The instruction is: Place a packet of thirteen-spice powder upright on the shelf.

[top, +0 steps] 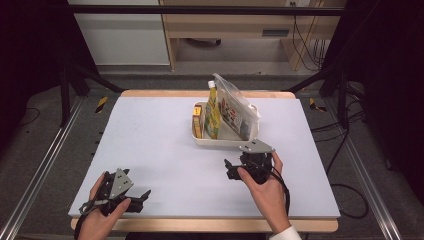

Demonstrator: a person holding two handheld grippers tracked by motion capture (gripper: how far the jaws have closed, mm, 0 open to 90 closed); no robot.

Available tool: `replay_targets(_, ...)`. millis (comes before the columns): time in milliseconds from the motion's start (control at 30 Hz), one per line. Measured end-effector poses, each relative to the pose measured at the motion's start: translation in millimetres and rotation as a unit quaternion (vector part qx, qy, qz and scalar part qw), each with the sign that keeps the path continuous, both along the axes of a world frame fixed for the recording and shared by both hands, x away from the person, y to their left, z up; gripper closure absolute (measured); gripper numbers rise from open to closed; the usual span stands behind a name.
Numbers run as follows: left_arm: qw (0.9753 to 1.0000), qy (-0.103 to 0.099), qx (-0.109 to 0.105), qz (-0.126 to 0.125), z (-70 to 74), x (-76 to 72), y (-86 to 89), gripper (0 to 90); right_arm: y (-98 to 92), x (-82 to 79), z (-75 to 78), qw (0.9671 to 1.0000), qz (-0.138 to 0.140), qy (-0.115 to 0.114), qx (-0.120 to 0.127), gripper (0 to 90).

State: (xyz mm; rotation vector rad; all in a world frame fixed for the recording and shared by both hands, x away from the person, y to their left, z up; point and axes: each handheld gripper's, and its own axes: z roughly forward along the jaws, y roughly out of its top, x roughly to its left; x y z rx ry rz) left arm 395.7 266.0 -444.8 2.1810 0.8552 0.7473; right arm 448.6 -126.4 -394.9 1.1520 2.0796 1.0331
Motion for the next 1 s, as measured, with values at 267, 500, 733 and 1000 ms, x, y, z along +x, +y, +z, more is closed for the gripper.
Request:
replay_targets(267, 1.0000, -0.002, -0.002, 0.002, -0.9, -0.3, -0.7, 4.0, -28.8, -2.9, -9.7, 0.9997, -0.021, 0.011, -0.007, 7.8)
replay_targets(500, 1.0000, 0.001, 0.003, 0.000, -1.3, 0.0, -0.5, 4.0, -53.8, -6.6, -21.4, 0.9995, -0.029, 0.013, -0.004, 7.9)
replay_targets(733, 1.0000, 0.003, 0.005, 0.000, -2.0, 0.0, -0.8, 4.0, -79.5, -8.6, -40.7, 0.9979, -0.055, 0.034, 0.002, 8.1)
replay_targets(1000, 1.0000, 0.006, 0.007, 0.003, -3.2, 0.5, -1.5, 4.0, -101.3, -5.8, -50.8, 0.9961, -0.073, 0.041, 0.024, 8.0)
